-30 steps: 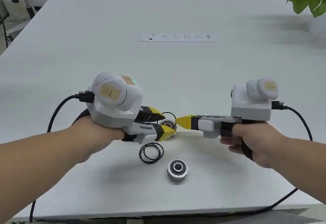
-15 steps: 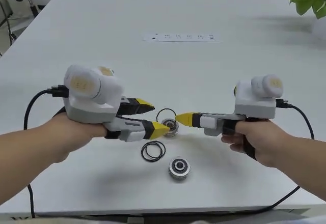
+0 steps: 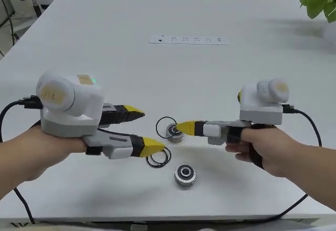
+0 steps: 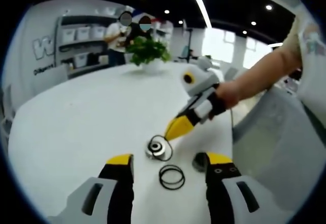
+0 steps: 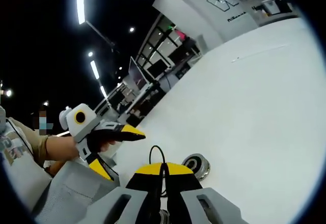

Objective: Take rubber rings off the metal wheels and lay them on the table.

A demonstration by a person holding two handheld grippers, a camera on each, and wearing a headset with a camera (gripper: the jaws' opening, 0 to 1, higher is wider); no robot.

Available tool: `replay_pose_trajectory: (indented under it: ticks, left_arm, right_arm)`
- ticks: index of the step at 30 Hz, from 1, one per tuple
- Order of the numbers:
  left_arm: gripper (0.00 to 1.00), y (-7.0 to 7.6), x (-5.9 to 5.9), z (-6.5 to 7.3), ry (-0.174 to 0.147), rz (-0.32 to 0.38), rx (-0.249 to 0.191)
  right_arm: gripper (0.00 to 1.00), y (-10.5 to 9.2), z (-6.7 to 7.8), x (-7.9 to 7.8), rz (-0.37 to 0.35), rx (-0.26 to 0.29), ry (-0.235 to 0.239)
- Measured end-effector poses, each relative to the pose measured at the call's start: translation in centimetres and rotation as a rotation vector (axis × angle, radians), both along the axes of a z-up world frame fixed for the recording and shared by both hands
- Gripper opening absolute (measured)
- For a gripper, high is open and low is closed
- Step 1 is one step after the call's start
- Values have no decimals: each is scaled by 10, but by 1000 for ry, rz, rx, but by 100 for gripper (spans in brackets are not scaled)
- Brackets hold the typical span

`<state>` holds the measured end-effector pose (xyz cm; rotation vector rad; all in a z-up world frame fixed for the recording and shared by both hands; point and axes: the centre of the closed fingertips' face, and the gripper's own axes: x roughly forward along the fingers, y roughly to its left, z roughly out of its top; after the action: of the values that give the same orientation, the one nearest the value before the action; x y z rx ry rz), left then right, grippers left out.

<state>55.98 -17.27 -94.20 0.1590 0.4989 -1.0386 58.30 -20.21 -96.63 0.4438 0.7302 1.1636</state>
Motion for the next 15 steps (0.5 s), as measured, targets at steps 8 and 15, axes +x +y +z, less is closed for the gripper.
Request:
replay_pose_trajectory:
  ticks: [8, 15]
  left_arm:
    - [62, 9, -10, -5, 8, -11, 16]
    - [65, 21, -13, -10, 14, -1, 37]
  right_arm:
    - [0, 5, -9, -10, 55, -47, 9]
    - [0, 10, -21, -20, 98, -96, 31]
